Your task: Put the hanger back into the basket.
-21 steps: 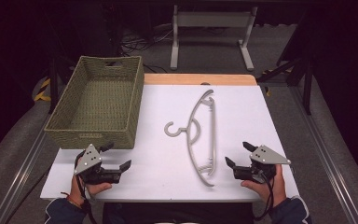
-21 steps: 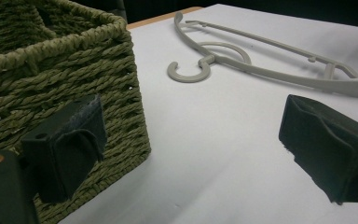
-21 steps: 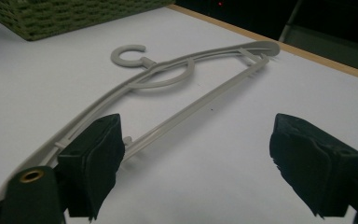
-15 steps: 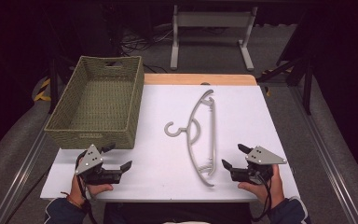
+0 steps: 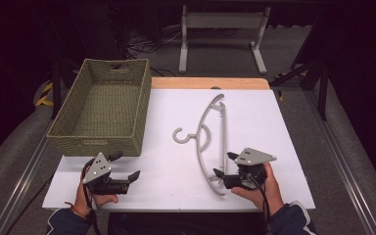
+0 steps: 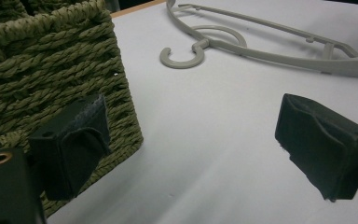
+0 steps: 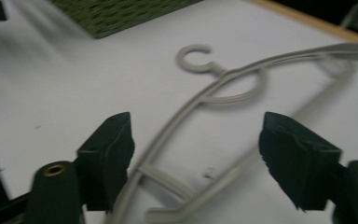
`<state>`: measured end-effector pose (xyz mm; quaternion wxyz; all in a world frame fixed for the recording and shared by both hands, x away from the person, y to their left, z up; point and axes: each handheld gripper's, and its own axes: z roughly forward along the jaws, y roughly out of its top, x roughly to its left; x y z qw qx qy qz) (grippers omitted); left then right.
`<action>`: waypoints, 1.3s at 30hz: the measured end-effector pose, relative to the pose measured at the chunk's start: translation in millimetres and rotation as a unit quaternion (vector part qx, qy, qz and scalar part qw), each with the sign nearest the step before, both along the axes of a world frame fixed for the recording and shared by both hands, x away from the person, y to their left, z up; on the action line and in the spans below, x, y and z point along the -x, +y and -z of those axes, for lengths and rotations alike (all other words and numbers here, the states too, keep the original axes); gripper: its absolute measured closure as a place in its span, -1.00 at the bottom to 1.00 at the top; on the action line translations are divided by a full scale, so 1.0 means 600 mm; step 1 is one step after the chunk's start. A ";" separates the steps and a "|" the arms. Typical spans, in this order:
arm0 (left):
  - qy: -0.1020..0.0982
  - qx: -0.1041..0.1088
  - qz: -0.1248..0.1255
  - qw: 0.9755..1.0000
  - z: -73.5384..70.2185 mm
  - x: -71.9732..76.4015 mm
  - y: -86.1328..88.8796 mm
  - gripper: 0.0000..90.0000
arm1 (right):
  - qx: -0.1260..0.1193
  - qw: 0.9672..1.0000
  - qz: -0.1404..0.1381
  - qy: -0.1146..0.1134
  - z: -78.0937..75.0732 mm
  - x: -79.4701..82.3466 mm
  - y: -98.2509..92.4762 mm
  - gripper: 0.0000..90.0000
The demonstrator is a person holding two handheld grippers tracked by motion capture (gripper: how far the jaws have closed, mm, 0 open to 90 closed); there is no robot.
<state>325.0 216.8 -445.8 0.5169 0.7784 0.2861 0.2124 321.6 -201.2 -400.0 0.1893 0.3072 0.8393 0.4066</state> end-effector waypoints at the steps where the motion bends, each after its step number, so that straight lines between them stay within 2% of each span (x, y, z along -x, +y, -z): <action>1: 0.002 -0.002 0.002 1.000 0.000 -0.001 0.000 -0.77 | 0.011 1.000 -0.003 0.008 0.004 -0.003 0.008 -0.22; 2: 0.005 -0.003 0.007 1.000 0.001 -0.001 0.000 -0.77 | 0.033 0.999 -0.014 0.035 0.012 -0.009 0.022 -0.21; 3: 0.003 -0.006 0.008 1.000 0.002 -0.002 0.000 -0.77 | 0.045 0.997 -0.024 0.056 0.020 -0.015 0.033 -0.21; 4: 0.003 -0.006 0.008 1.000 0.002 -0.002 0.000 -0.76 | 0.049 0.996 -0.025 0.065 0.024 -0.019 0.039 -0.18; 5: 0.006 -0.009 0.010 1.000 0.003 -0.003 -0.001 -0.76 | 0.049 0.996 -0.025 0.065 0.024 -0.019 0.039 -0.18; 6: 0.006 -0.011 0.010 1.000 0.003 -0.004 -0.001 -0.76 | 0.064 0.993 -0.029 0.090 0.034 -0.029 0.054 -0.16; 8: 0.012 -0.013 0.012 1.000 0.005 -0.005 -0.001 -0.76 | 0.080 0.990 -0.032 0.115 0.045 -0.043 0.064 -0.06; 11: 0.017 -0.021 0.015 1.000 0.004 -0.002 -0.002 -0.73 | 0.115 0.981 -0.038 0.153 0.061 -0.065 0.076 0.14; 12: 0.017 -0.021 0.015 1.000 0.004 -0.002 -0.002 -0.73 | 0.115 0.981 -0.038 0.153 0.061 -0.065 0.076 0.14; 14: 0.014 -0.017 0.015 1.000 0.003 0.002 -0.002 -0.73 | 0.134 0.977 -0.043 0.163 0.059 -0.074 0.081 0.25; 18: 0.016 -0.017 0.019 1.000 0.002 0.003 -0.003 -0.70 | 0.166 0.964 -0.059 0.197 0.051 -0.097 0.090 0.43; 19: 0.017 -0.019 0.020 0.999 0.003 0.003 -0.005 -0.70 | 0.166 0.964 -0.059 0.197 0.051 -0.097 0.090 0.43; 21: 0.024 -0.024 0.023 0.999 0.004 0.001 -0.007 -0.68 | 0.169 0.961 -0.056 0.213 0.049 -0.106 0.090 0.52; 22: 0.026 -0.026 0.024 0.999 0.005 0.001 -0.008 -0.67 | 0.167 0.957 -0.052 0.230 0.047 -0.114 0.089 0.57; 23: 0.026 -0.029 0.024 0.999 0.005 0.001 -0.008 -0.67 | 0.167 0.957 -0.052 0.230 0.047 -0.114 0.089 0.57; 25: 0.026 -0.030 0.024 0.999 0.005 0.002 -0.010 -0.66 | 0.177 0.954 -0.049 0.237 0.045 -0.118 0.094 0.59; 26: 0.023 -0.034 0.023 0.999 0.005 0.002 -0.011 -0.66 | 0.181 0.953 -0.048 0.237 0.045 -0.118 0.096 0.60; 27: 0.029 -0.033 0.026 0.999 0.006 0.003 -0.014 -0.66 | 0.181 0.954 -0.047 0.234 0.045 -0.118 0.094 0.62; 30: 0.036 -0.033 0.032 0.998 0.008 0.002 -0.019 -0.64 | 0.148 0.960 -0.031 0.237 0.047 -0.115 0.084 0.65; 33: 0.043 -0.032 0.037 0.998 0.009 -0.001 -0.026 -0.60 | 0.126 0.964 -0.024 0.232 0.050 -0.112 0.077 0.67; 34: 0.045 -0.030 0.039 0.998 0.009 -0.002 -0.028 -0.59 | 0.112 0.967 -0.022 0.229 0.051 -0.112 0.072 0.69; 37: 0.048 -0.024 0.044 0.998 0.007 -0.006 -0.036 -0.59 | 0.064 0.971 -0.023 0.229 0.057 -0.114 0.058 0.75; 39: 0.056 -0.017 0.048 0.997 0.006 -0.009 -0.043 -0.59 | 0.031 0.972 -0.028 0.231 0.061 -0.115 0.049 0.79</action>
